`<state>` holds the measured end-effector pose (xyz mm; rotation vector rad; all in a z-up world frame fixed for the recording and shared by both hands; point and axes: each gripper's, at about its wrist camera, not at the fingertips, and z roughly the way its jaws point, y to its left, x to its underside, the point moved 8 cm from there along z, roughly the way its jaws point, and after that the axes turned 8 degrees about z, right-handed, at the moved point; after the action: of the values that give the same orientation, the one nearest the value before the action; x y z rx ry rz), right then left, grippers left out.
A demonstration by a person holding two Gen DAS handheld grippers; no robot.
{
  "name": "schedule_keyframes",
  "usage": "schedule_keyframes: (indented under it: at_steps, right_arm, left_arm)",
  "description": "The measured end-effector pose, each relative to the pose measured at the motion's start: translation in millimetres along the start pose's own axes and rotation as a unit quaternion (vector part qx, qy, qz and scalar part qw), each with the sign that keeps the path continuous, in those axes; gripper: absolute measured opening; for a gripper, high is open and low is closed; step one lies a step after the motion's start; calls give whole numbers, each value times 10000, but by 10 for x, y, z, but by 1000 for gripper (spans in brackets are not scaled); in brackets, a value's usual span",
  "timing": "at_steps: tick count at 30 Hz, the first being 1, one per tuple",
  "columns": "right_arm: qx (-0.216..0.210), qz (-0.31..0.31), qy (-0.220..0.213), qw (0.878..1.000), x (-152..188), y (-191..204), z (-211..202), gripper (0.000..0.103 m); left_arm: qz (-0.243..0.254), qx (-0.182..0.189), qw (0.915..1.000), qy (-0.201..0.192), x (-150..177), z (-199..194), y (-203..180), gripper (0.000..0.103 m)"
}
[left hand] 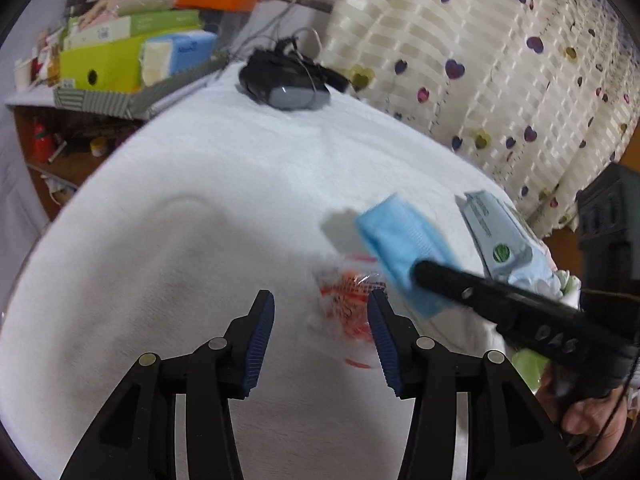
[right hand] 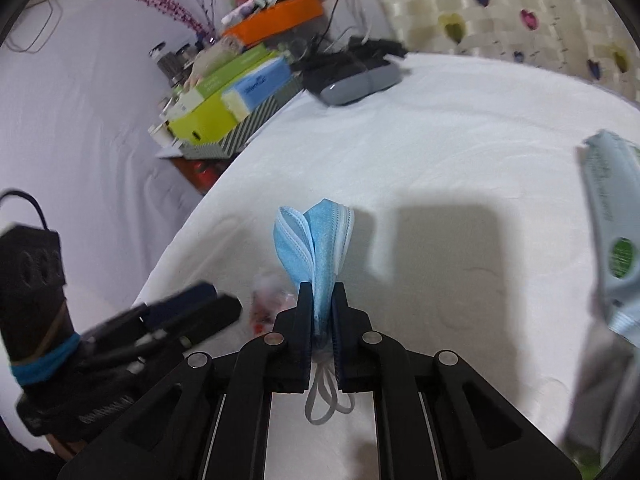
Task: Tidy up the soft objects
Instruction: 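Grasp the candy bag with the left gripper while the right gripper grasps the blue mask, then carry the candy bag and blue mask over the box with both grippers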
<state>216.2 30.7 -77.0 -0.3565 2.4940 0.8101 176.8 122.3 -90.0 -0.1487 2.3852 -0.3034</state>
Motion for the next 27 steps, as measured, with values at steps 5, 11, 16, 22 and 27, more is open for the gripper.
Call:
schedule_keyframes:
  at_steps: [5,11,16,22,27]
  right_arm:
    - [127,-63,-149,9998,18,-55,-175,9]
    - [178,21,-274,9995,15,-153,-296,9]
    - [214,103,-352,9991,6,-240,-366,9]
    - [208,77,-460,9987,-5,-250,-470,8]
    - [197,46,-551,9983,3,-245,-568,8]
  left_arm:
    - [80,8,10000,27,-7,66,-129,48]
    - [215,-71,9992,324,20,279,-258,49]
    - [423,-211,9985,268,-8,323,-357,47]
    - [589,-401,9973,194,-37,320,-394,26]
    - [656,-529,9964,-4,-79,169,-444,24]
